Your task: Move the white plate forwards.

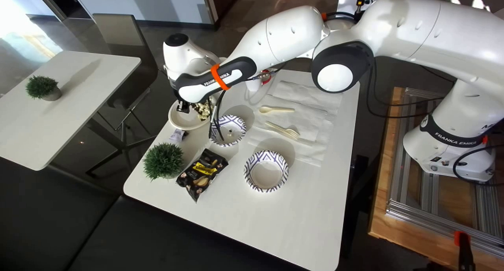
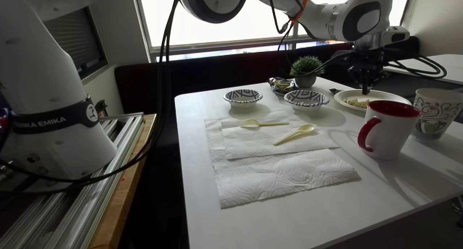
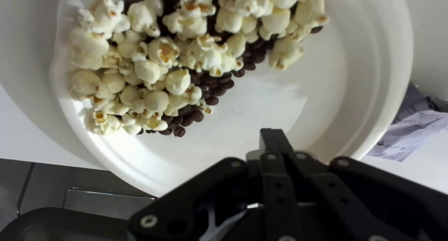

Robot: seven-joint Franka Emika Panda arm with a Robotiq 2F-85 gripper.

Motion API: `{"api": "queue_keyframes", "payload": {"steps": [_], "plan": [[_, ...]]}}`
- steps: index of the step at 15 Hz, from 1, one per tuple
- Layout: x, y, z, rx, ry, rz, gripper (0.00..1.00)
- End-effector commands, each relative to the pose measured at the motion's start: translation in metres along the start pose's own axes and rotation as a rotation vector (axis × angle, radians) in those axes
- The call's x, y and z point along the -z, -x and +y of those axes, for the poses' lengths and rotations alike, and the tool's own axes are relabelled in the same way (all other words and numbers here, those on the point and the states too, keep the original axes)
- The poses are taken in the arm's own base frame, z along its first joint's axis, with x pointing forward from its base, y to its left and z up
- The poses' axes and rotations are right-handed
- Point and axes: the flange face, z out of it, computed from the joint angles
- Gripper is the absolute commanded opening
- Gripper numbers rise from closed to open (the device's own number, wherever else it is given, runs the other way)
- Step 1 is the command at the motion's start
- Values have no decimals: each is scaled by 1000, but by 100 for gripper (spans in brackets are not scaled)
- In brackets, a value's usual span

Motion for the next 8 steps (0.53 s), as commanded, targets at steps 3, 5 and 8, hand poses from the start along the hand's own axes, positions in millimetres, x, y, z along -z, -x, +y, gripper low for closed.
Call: {"api": "queue_keyframes", "payload": {"steps": [3,5,8], "plan": [[0,-3,-6,7,5,19,2],[-1,-3,-9,12,-4,18,3],[-4,0,-5,20,-5,24,3]]}}
